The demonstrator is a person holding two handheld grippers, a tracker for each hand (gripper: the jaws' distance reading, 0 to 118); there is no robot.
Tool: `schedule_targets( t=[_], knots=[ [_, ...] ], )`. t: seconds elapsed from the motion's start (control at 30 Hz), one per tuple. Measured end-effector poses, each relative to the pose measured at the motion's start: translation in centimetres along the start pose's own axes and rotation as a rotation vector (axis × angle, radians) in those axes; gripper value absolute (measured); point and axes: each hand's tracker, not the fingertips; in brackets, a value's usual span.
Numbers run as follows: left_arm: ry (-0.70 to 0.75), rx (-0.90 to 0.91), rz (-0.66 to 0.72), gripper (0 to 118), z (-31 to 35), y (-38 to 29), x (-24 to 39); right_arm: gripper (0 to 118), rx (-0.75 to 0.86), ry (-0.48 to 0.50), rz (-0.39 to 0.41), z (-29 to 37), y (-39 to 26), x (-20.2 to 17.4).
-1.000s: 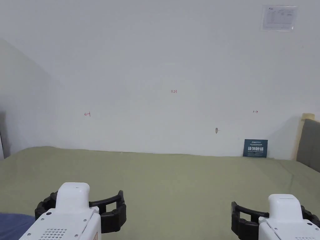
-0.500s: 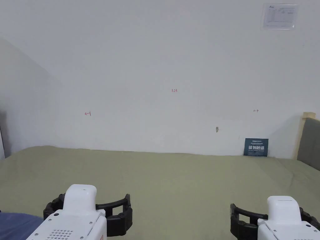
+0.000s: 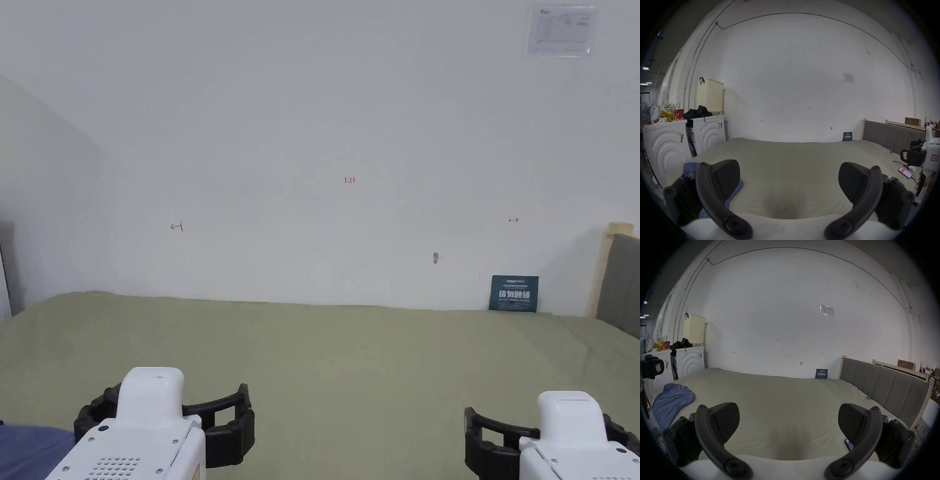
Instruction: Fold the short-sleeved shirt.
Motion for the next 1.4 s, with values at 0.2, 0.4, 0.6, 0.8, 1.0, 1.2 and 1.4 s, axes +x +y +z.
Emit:
schedule_targets(
  t=[0.2, 0.4, 0.6, 0.8, 1.0, 1.2, 1.4],
  knots=[
    [0.005, 0.015, 0.002, 118, 0.1, 0.1, -0.1, 118, -0.002, 0.015, -0.016, -0.2, 0.2, -0.1],
    [0.013, 0.01, 0.009, 118, 0.0, 0.3, -0.3, 118, 0.002, 0.008, -0.004, -0.2, 0.5, -0.1],
    [0.02, 0.002, 0.011, 118, -0.3, 0.3, -0.3, 118, 0.011, -0.002, 0.003, -0.3, 0.9, 0.0],
    [0.011, 0.016, 0.002, 118, -0.5, 0.2, -0.2, 118, 0.004, 0.007, -0.005, -0.8, 0.8, -0.1],
    [0.008, 0.01, 0.02, 118, -0.8, 0.1, -0.2, 118, -0.012, -0.007, -0.012, -1.1, 0.4, 0.0],
    [0.035, 0.0, -0.02, 118, -0.8, -0.2, 0.0, 118, -0.011, -0.02, -0.009, -0.8, 0.2, 0.3],
    [0.048, -0.022, -0.041, 0, -0.2, -1.1, 0.5, 0, -0.033, -0.029, 0.059, -0.1, -0.2, -0.2]
  ],
)
